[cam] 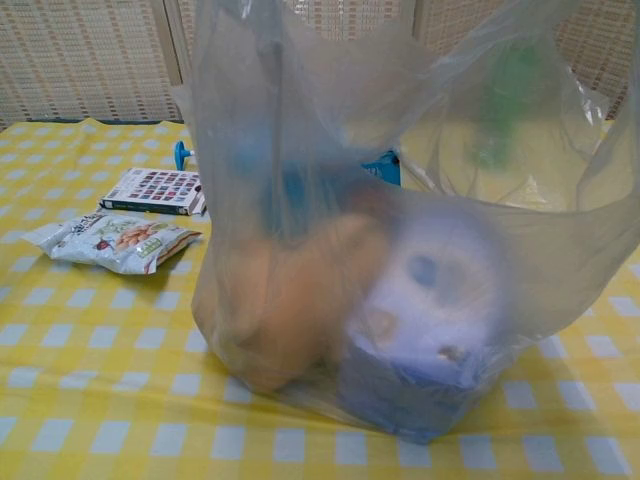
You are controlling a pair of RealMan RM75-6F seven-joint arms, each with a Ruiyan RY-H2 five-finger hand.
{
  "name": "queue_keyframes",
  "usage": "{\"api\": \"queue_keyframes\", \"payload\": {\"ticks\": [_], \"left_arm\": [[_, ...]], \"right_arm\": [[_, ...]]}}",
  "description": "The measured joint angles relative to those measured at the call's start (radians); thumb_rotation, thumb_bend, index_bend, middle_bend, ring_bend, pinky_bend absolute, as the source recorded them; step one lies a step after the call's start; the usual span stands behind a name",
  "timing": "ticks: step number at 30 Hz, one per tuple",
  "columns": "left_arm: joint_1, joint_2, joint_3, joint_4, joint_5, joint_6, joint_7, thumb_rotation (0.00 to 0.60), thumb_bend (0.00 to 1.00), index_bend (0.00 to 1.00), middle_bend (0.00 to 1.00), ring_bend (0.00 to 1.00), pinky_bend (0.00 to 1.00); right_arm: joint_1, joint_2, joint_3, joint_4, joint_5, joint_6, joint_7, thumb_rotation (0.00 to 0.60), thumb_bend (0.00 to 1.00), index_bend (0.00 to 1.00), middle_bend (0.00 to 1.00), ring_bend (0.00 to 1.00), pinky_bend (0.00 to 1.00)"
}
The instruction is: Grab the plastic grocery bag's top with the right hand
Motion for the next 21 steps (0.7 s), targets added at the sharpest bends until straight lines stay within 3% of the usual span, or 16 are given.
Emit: {"api": "queue_keyframes", "payload": {"ticks": [13,21], "left_arm": [[-0.009,-0.005,-0.004,0.003,0.000,-0.010,-0.002,0.600,0.22,0.00,0.05,0.06,0.00],[0.000,-0.001,-0.005,-0.002,-0.002,0.003,0.001,0.600,0.22,0.00,0.05,0.06,0.00]], "right_arm": [[-0.002,0.006,-0.006,0.006,-0.019,0.009,0.048,0.600,0.25,0.00,0.00,0.00,0.00],[0.057,0.018,-0.027,0.045,-0.118,-0.026,0.298,0.600,0.25,0.00,0.00,0.00,0.00]]}}
